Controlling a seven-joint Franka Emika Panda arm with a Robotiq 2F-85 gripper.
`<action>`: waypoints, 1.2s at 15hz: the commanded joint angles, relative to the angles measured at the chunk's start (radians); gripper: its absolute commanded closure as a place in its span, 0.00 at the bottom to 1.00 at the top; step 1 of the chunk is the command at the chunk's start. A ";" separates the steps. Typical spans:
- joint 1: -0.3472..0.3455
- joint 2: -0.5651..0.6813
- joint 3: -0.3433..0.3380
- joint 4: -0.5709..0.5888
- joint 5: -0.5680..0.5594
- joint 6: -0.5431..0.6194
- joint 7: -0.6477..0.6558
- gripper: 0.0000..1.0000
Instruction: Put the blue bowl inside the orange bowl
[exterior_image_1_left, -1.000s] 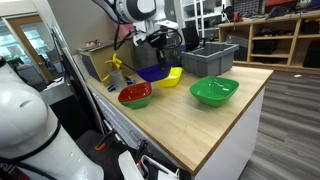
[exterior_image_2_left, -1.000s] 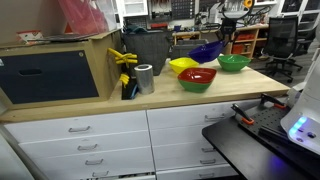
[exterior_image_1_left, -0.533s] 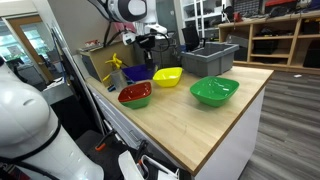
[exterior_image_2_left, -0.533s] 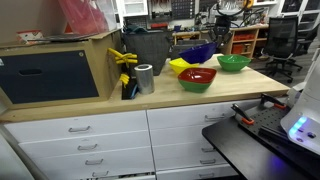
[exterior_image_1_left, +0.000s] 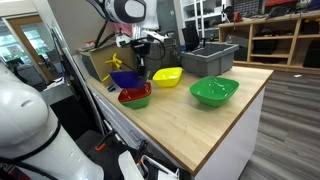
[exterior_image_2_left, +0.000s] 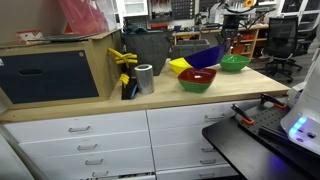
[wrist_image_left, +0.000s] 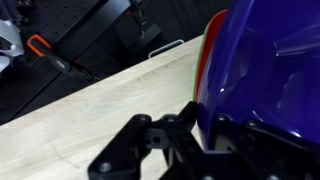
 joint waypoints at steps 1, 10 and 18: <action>-0.013 -0.061 -0.003 -0.086 -0.005 0.018 -0.055 0.98; 0.025 0.017 0.027 -0.154 0.029 0.209 -0.154 0.98; 0.100 0.093 0.085 -0.074 0.142 0.301 -0.146 0.98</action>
